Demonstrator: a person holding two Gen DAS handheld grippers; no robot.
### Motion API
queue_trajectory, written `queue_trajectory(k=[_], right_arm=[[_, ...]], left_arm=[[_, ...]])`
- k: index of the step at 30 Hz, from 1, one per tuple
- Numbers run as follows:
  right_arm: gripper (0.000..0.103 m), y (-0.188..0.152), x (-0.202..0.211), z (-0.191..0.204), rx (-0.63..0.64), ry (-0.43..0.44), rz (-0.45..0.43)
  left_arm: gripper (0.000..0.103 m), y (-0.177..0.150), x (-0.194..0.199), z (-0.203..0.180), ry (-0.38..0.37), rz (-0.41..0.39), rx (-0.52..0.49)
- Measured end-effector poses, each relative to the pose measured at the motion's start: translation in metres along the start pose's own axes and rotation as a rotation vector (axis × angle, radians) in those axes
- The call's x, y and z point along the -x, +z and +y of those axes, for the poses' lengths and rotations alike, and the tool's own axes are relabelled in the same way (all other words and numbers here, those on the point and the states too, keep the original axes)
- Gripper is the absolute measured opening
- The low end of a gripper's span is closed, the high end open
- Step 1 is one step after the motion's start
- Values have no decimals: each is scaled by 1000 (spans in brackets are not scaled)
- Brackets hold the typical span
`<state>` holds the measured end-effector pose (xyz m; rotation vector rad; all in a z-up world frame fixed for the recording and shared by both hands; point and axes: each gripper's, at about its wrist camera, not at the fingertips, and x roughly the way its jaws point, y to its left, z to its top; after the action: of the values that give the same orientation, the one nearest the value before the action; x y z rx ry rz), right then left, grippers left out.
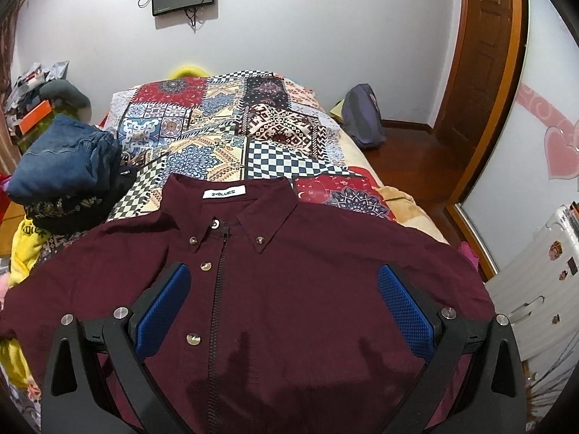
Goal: Fold large clothes
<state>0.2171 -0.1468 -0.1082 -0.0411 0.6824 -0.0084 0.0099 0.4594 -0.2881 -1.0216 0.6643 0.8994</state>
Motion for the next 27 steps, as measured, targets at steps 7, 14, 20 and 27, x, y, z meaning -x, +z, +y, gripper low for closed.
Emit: queue_trajectory(k=[7,14,20,27], right_arm=[[103,0,5,-8,-18,-12,-25],[103,-7,8,-16,2,-36,-40],[103,-10,12,-26,2,-9,-56],[103,-13,16,-39,4,8,-73]], left_arm=[[18,11,52,-59,40,-158,-180],[14,-3,144,-154,-129,-377,-384],[14,-65,206,-237,-298,-471,-588],[14,-156,214,-314,-460,-360,-815]])
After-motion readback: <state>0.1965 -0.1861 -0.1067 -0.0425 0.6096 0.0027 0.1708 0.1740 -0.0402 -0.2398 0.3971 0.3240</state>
